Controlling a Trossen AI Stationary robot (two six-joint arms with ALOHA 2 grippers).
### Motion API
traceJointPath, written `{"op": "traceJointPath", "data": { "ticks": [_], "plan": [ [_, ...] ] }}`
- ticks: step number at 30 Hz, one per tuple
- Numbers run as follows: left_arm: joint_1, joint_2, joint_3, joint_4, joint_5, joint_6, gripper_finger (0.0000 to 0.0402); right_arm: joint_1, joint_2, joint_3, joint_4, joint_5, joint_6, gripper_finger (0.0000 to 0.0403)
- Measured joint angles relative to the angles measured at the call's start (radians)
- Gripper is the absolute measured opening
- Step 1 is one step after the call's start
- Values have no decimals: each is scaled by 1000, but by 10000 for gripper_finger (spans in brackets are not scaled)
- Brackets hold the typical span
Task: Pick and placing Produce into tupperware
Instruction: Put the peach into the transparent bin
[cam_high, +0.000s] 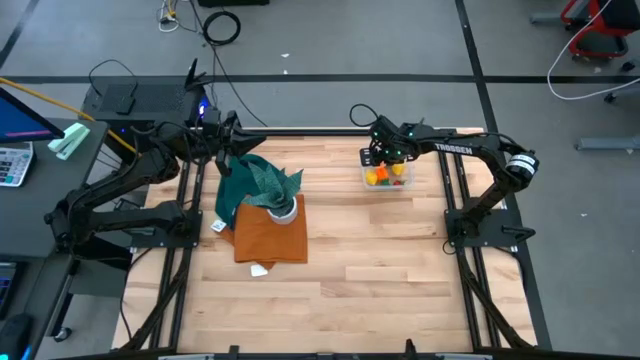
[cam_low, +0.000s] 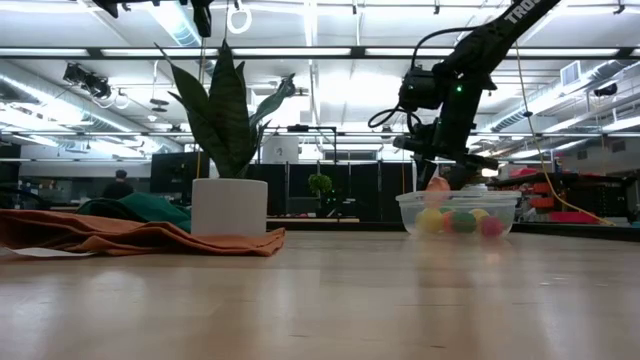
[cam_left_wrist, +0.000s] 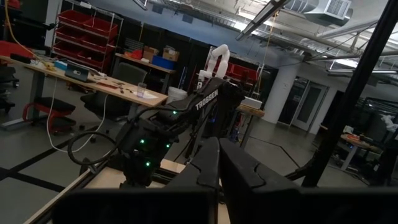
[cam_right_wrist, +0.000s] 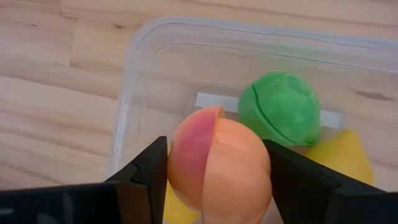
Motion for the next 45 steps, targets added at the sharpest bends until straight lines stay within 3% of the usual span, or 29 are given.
{"op": "traceJointPath", "data": {
  "ticks": [18, 31, 45],
  "plan": [
    [0, 0, 0, 0, 0, -1, 15, 0, 1, 0, -1, -3, -4, 183],
    [0, 0, 0, 0, 0, -2, 25, 7, 92, 0, 37, -28, -14, 186],
    [0, 0, 0, -1, 0, 2, 13, 6, 90, 0, 36, -48, -49, 232]
  ]
}}
